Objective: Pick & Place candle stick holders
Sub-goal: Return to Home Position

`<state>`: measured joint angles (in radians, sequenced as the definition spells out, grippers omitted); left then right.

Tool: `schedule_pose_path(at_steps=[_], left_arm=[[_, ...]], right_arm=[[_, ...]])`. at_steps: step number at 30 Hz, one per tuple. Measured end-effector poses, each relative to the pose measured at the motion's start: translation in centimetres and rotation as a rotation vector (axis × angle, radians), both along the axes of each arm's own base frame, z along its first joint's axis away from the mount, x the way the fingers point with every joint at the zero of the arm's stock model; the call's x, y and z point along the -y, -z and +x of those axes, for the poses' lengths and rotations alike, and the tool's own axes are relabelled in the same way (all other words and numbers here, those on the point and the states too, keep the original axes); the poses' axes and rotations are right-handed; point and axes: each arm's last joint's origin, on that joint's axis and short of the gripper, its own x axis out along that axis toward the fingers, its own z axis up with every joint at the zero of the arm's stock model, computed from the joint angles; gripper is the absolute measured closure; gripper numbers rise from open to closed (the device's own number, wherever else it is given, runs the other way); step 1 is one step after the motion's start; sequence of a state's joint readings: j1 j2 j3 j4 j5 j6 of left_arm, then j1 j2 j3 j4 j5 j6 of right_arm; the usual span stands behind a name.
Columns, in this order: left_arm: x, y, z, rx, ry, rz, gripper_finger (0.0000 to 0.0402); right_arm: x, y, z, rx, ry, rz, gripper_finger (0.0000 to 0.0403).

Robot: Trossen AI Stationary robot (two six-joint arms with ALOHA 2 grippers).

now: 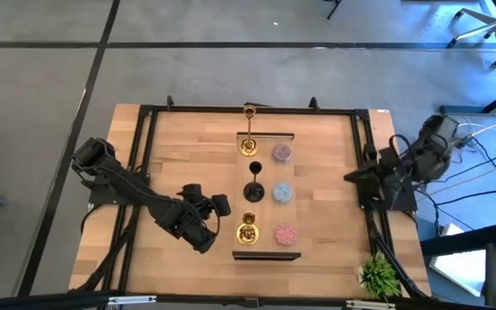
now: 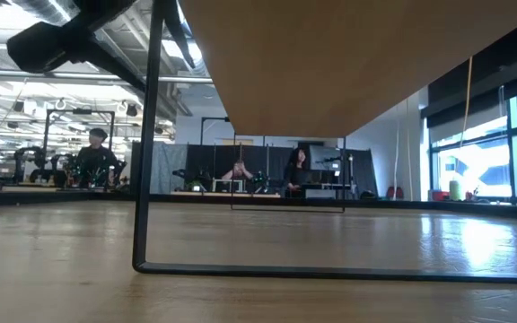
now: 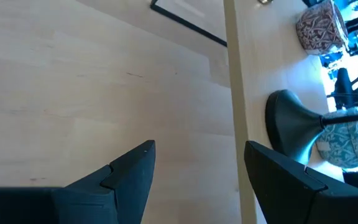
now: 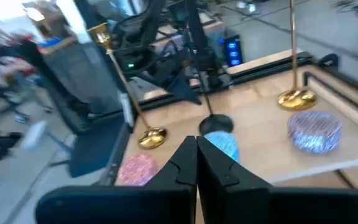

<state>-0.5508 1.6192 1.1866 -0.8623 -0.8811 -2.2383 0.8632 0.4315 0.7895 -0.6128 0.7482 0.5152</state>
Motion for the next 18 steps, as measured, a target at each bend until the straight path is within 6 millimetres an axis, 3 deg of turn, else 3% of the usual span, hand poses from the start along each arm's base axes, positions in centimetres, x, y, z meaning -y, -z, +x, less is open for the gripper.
schedule_pose_path(at_steps=[4, 7, 10, 14, 18], left_arm=[[-0.5, 0.0, 0.2, 0.0, -0.016, 0.013, 0.0158], [-0.9, 0.0, 0.3, -0.01, -0.029, 0.024, 0.0158], [-1.2, 0.0, 0.3, -0.019, -0.037, 0.029, 0.0158], [-1.4, -0.1, 0.3, -0.021, -0.042, 0.039, 0.0158], [-1.4, -0.1, 0.3, -0.012, -0.046, 0.051, 0.0158]], right_arm=[[1.7, 2.4, -1.6, 0.058, -0.075, 0.051, 0.0403], [2.2, 4.5, -2.2, 0.11, -0.152, -0.01, 0.0403], [2.3, 5.8, -2.0, 0.166, -0.058, -0.075, 0.0403], [2.6, 6.8, -1.5, 0.169, 0.218, -0.083, 0.0403], [2.0, 6.8, -1.2, 0.158, 0.119, -0.06, 0.0403]])
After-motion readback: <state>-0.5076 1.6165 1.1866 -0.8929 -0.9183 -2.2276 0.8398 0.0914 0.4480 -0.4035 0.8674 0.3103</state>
